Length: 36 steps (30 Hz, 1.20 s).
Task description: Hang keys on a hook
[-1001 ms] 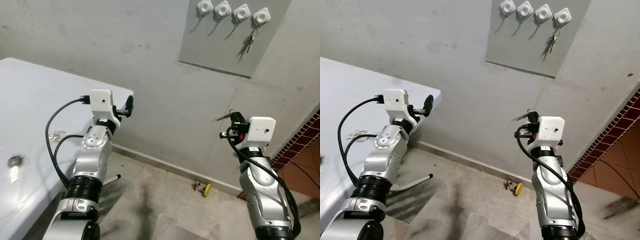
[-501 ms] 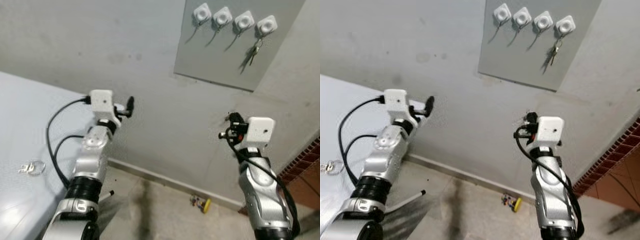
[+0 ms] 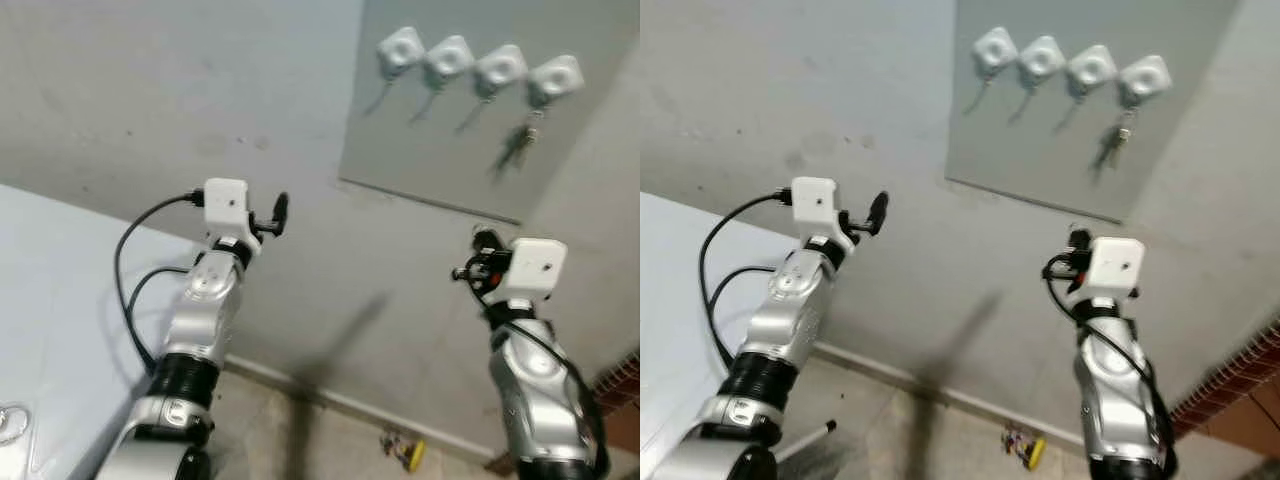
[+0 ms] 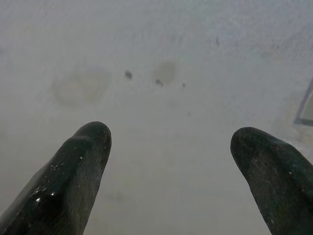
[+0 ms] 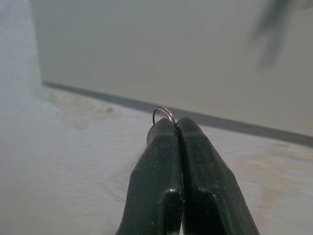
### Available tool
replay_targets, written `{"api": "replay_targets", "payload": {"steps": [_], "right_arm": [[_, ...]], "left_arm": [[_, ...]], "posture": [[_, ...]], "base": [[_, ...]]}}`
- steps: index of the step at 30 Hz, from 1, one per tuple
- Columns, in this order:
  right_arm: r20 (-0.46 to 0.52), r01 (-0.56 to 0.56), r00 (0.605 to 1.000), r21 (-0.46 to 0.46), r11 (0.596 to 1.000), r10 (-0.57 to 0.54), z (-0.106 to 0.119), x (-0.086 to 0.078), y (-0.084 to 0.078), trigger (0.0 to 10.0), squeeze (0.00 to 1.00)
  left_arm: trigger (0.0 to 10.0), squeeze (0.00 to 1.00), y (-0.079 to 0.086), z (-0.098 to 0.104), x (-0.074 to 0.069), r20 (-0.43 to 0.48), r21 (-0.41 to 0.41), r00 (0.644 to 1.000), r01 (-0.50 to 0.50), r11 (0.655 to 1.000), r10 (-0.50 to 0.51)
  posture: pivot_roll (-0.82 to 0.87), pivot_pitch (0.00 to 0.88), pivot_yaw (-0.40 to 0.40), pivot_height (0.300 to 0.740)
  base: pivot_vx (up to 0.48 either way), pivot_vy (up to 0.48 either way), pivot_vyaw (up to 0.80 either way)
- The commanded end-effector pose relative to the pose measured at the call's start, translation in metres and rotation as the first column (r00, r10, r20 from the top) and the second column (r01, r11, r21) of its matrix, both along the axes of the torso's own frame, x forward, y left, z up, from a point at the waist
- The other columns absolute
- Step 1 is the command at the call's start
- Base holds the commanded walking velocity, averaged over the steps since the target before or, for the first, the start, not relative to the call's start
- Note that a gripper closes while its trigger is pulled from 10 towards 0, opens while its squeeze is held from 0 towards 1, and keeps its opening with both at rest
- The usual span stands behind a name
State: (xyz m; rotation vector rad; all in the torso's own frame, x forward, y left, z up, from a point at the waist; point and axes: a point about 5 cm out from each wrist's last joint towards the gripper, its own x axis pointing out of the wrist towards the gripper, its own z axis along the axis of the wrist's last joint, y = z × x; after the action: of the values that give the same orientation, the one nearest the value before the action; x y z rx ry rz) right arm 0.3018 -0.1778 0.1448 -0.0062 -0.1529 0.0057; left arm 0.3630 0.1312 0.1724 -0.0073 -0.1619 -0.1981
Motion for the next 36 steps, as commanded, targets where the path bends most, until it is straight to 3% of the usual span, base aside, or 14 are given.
{"api": "replay_targets", "payload": {"steps": [1,7,8,12,22,36], "right_arm": [[0.005,0.01,1.0,-0.009,1.0,-0.01,0.002,0.0,-0.007,10.0,0.0],[0.024,-0.089,0.996,-0.015,0.996,0.089,0.008,0.002,0.003,10.0,0.0],[0.037,-0.132,0.99,-0.033,0.991,0.133,0.012,0.004,0.007,10.0,0.0],[0.045,-0.161,0.985,-0.08,0.984,0.165,0.017,0.011,0.01,10.0,0.0],[0.103,-0.276,0.95,-0.158,0.948,0.294,0.043,0.031,0.026,10.0,0.0],[0.194,-0.343,0.909,-0.151,0.927,0.368,0.085,0.067,0.054,10.0,0.0]], "left_arm": [[10.0,0.0,-0.024,0.013,-0.004,0.064,0.028,0.992,0.109,0.994,-0.11],[10.0,0.0,-0.051,0.03,-0.02,0.163,0.105,0.939,0.287,0.952,-0.301],[10.0,0.0,-0.06,0.034,-0.025,0.173,0.111,0.915,0.35,0.93,-0.365],[10.0,0.0,-0.068,0.037,-0.031,0.186,0.143,0.889,0.397,0.907,-0.419],[10.0,0.0,-0.073,0.04,-0.033,0.197,0.164,0.871,0.424,0.891,-0.451],[10.0,0.0,-0.071,0.05,-0.031,0.211,0.167,0.865,0.427,0.888,-0.456]], "posture": [[-0.02,0.025,-0.059,0.711],[-0.01,0.024,-0.059,0.711],[-0.01,0.024,-0.059,0.711],[-0.01,0.02,-0.059,0.711],[-0.01,0.006,-0.059,0.711],[0.01,0.0,-0.063,0.711]], "base": [[0.0,0.0,0.0],[0.0,0.0,0.0],[0.0,0.0,0.0],[0.0,0.0,0.0],[0.0,0.0,0.0],[0.0,0.0,0.0]]}}
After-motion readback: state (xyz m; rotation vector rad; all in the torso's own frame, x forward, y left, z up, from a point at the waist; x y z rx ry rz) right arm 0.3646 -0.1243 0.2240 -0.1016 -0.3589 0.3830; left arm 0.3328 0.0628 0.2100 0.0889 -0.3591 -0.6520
